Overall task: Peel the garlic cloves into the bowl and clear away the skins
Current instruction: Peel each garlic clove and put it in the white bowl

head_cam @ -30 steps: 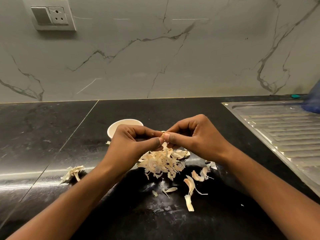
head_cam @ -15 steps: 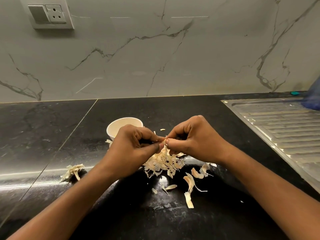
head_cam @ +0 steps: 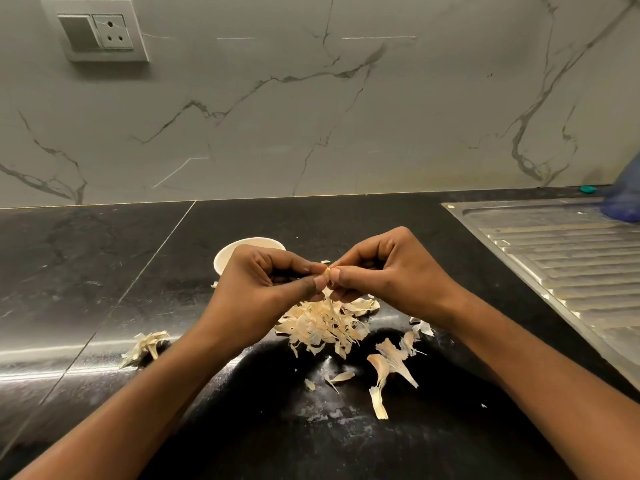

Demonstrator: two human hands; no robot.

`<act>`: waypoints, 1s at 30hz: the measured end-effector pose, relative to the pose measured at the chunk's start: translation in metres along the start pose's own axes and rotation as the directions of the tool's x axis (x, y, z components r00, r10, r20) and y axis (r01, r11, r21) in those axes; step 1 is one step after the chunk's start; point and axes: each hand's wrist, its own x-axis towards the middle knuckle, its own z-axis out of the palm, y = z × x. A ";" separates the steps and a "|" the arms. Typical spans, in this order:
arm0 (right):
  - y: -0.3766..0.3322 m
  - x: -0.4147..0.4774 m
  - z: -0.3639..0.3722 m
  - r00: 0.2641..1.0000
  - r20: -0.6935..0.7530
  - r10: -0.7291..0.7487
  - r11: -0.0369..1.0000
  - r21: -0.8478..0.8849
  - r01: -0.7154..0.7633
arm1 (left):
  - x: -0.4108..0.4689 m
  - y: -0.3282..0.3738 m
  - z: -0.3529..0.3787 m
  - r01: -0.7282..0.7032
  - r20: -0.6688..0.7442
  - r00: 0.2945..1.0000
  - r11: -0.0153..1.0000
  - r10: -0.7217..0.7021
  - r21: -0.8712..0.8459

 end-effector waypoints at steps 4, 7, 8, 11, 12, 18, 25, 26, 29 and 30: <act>-0.001 0.000 0.002 1.000 0.000 -0.004 1.000 0.008 0.004 | 0.000 -0.004 0.001 0.001 -0.021 1.000 1.000 0.000 0.020; 0.000 -0.001 0.006 0.999 -0.046 -0.027 1.000 0.001 0.027 | -0.001 -0.007 0.003 0.004 -0.052 0.999 1.000 -0.003 0.016; 0.001 -0.001 0.009 0.997 -0.065 -0.037 0.999 -0.009 0.036 | -0.001 -0.007 0.004 0.008 -0.061 0.998 1.000 -0.007 0.018; 0.003 -0.001 0.013 0.991 -0.119 -0.063 0.998 -0.013 0.062 | -0.002 -0.008 0.007 0.027 -0.075 0.997 0.999 -0.029 -0.030; 0.003 0.000 0.014 0.989 -0.130 -0.065 0.998 0.001 0.065 | -0.002 -0.007 0.007 0.038 -0.077 0.996 0.998 -0.042 -0.058; 0.002 0.001 0.010 0.984 -0.169 -0.047 0.996 0.065 0.058 | 0.001 -0.004 0.006 0.143 -0.025 0.987 0.939 -0.158 -0.314; 0.001 0.002 0.006 0.979 -0.187 -0.083 0.996 -0.044 0.077 | 0.000 -0.003 0.004 0.097 -0.044 0.994 0.983 -0.105 -0.156; 0.000 0.001 0.006 0.979 -0.183 -0.092 0.994 -0.069 0.080 | 0.000 -0.003 0.004 0.066 -0.067 0.995 0.993 -0.073 -0.099; -0.001 0.000 0.006 0.979 -0.162 -0.126 0.986 -0.126 0.106 | -0.001 -0.003 0.002 0.034 -0.076 0.996 0.999 -0.035 -0.018; -0.001 0.000 0.006 0.980 -0.152 -0.129 0.985 -0.134 0.109 | 0.000 -0.003 0.001 0.029 -0.065 0.997 1.000 -0.029 0.001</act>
